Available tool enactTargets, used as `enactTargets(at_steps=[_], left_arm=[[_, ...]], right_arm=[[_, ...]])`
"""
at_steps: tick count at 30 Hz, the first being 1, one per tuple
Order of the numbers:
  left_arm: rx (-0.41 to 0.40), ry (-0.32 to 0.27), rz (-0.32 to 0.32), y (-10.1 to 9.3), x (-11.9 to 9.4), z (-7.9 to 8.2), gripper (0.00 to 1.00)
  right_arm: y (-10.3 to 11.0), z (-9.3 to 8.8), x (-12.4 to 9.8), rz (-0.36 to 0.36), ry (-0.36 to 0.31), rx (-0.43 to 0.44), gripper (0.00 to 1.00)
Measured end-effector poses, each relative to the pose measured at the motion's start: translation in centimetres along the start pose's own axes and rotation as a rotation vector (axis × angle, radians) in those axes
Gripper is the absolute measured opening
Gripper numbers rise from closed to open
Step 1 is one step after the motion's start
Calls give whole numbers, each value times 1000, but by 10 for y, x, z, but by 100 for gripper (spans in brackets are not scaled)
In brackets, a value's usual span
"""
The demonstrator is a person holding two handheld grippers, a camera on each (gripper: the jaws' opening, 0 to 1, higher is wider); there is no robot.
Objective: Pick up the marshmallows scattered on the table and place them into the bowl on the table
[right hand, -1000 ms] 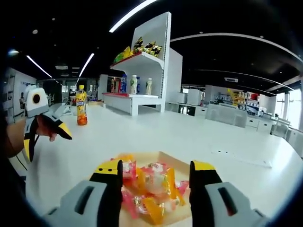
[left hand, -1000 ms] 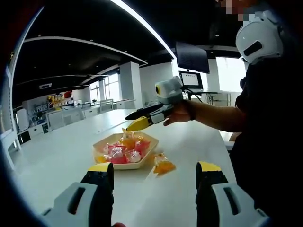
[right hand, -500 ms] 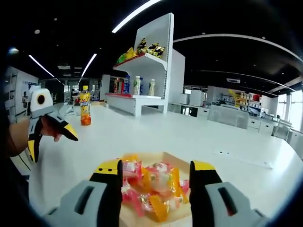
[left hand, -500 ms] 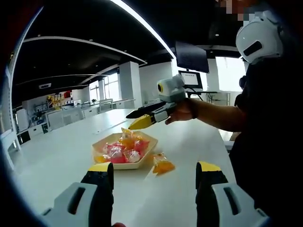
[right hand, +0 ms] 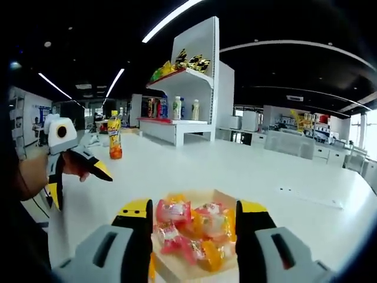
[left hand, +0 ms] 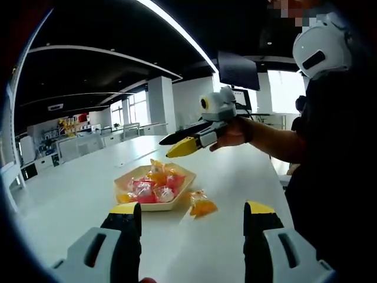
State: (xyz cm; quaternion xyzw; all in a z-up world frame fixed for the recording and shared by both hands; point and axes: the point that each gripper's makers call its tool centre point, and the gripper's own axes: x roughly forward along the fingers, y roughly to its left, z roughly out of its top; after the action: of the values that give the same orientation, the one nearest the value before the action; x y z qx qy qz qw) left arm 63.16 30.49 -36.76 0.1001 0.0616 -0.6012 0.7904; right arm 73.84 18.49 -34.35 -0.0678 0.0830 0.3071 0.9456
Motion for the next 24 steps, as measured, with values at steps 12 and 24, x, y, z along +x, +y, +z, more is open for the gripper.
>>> enactTargets(at_steps=[12,24], left_arm=[[1,-1,0,0,-1,0,69],[1,-1,-3,-1,-1,0,69]], right_arm=[[6,-11,-5,15,37,-7,55],[27,-17,-11,71,87,-48,56]])
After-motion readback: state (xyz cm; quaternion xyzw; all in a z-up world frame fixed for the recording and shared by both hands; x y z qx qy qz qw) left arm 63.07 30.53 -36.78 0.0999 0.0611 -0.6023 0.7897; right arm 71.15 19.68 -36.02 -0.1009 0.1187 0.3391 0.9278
